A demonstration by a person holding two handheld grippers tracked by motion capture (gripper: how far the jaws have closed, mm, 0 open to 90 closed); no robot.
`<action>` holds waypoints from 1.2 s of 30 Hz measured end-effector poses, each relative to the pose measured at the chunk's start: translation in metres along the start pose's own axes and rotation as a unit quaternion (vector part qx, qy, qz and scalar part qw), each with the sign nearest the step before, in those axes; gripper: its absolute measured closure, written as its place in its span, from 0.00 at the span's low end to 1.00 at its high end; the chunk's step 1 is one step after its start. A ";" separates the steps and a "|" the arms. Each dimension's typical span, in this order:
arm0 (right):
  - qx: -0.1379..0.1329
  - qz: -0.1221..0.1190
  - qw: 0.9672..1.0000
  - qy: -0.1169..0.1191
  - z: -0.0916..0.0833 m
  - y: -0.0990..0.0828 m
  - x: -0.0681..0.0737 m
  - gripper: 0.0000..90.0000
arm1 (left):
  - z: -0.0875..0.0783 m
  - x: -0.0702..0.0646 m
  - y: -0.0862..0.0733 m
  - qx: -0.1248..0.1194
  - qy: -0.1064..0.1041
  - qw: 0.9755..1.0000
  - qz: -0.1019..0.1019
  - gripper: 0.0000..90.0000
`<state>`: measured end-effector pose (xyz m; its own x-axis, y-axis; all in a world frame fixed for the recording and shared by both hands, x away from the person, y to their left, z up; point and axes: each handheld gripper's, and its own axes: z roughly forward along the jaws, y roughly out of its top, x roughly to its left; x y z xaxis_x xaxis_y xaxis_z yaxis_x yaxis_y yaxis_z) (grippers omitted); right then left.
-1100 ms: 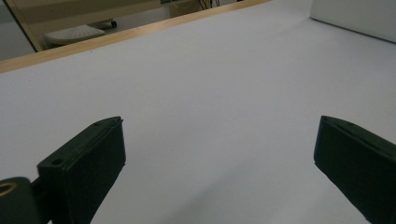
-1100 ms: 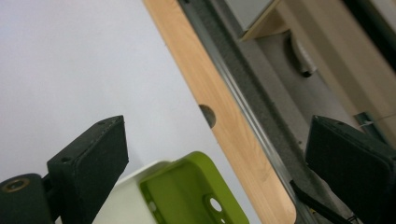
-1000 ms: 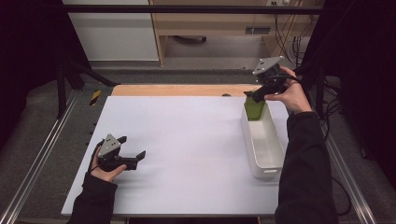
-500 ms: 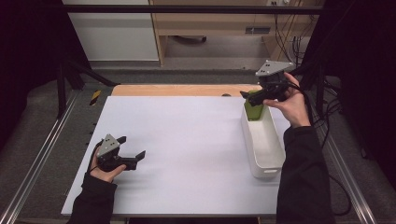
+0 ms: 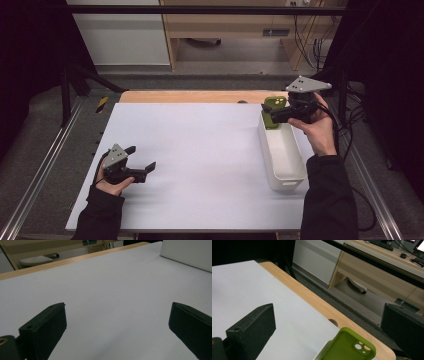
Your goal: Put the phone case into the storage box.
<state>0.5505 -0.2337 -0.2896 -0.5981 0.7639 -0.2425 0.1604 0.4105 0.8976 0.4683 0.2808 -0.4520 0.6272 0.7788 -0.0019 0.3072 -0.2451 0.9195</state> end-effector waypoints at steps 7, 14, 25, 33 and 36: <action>-0.020 0.020 1.000 0.009 -0.012 -0.011 0.014 0.00 | 0.000 -0.001 0.000 0.000 -0.003 1.000 0.001 0.01; -0.038 0.032 0.999 0.011 -0.025 -0.025 0.028 0.00 | -0.001 -0.001 0.000 -0.003 -0.005 1.000 0.001 0.01; -0.058 0.054 0.997 0.023 -0.038 -0.059 0.053 0.00 | -0.001 -0.002 0.001 -0.006 -0.009 1.000 0.003 0.01; -0.082 0.090 0.992 0.042 -0.052 -0.082 0.061 0.00 | -0.001 -0.003 0.001 -0.011 -0.014 1.000 0.003 0.01; -0.080 0.100 0.991 0.045 -0.055 -0.093 0.063 0.00 | -0.001 -0.003 0.001 -0.013 -0.016 1.000 0.003 0.01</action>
<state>0.4547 -0.2508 -0.3680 -0.6356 0.7716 -0.0257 0.1612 0.1652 0.9730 0.4659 0.2791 -0.4502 0.6516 0.7586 -0.0079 0.2844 -0.2346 0.9295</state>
